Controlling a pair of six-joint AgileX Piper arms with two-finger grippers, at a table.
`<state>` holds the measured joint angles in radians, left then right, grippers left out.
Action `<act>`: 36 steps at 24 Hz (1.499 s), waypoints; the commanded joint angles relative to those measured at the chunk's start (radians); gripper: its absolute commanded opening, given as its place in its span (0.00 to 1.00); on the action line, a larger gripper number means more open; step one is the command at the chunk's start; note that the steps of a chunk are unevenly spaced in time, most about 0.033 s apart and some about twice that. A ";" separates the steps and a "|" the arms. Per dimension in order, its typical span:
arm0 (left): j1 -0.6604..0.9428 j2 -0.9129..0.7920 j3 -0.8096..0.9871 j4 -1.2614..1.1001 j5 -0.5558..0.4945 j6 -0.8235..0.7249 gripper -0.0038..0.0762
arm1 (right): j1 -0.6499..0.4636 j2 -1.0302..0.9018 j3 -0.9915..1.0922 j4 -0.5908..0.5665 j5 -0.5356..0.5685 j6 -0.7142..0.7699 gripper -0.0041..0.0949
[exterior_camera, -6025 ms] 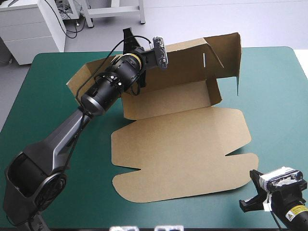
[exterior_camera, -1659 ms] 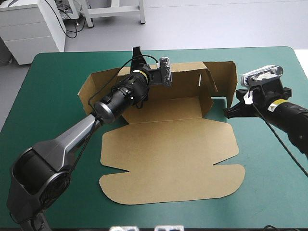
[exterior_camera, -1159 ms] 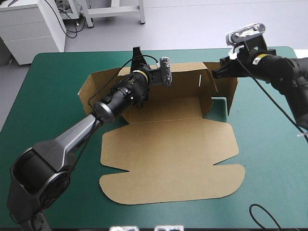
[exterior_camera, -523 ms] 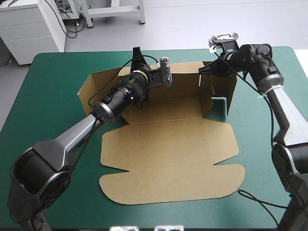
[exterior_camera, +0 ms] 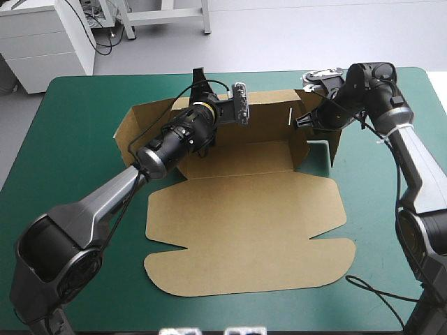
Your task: Fold the box
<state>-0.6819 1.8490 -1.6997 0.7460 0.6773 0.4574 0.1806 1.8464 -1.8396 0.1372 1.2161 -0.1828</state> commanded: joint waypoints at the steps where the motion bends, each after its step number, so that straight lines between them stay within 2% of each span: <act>1: -0.001 -0.047 -0.023 -0.007 -0.003 -0.024 0.04 | 0.001 -0.101 -0.024 0.019 0.031 -0.040 0.02; 6: -0.001 -0.047 -0.023 -0.007 0.001 -0.024 0.04 | 0.001 -0.236 0.094 0.082 -0.008 -0.105 0.02; 10: -0.001 -0.047 -0.023 -0.007 0.001 -0.024 0.04 | 0.001 -0.505 0.380 0.105 -0.177 -0.141 0.02; 13: -0.001 -0.047 -0.023 -0.007 -0.005 -0.024 0.04 | 0.001 -0.777 0.689 0.108 -0.376 -0.149 0.02; 16: -0.001 -0.047 -0.023 -0.016 -0.006 -0.024 0.04 | 0.001 -1.040 0.898 0.108 -0.530 -0.149 0.02; 19: -0.003 -0.047 -0.023 -0.059 -0.004 -0.026 0.04 | 0.001 -1.193 0.955 0.108 -0.546 -0.149 0.02; 22: -0.003 -0.049 -0.023 -0.063 0.008 -0.026 0.04 | 0.001 -1.288 0.956 0.108 -0.506 -0.128 0.02; 30: -0.022 -0.087 -0.023 -0.093 0.031 0.005 0.04 | 0.001 -1.300 0.956 0.105 -0.484 -0.128 0.02; 36: -0.079 -0.168 -0.023 -0.094 0.150 0.119 0.04 | 0.001 -1.300 0.956 0.105 -0.484 -0.128 0.02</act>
<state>-0.7305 1.7794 -1.6996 0.6518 0.7987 0.5438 0.1806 0.5409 -0.8612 0.2307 0.7981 -0.3102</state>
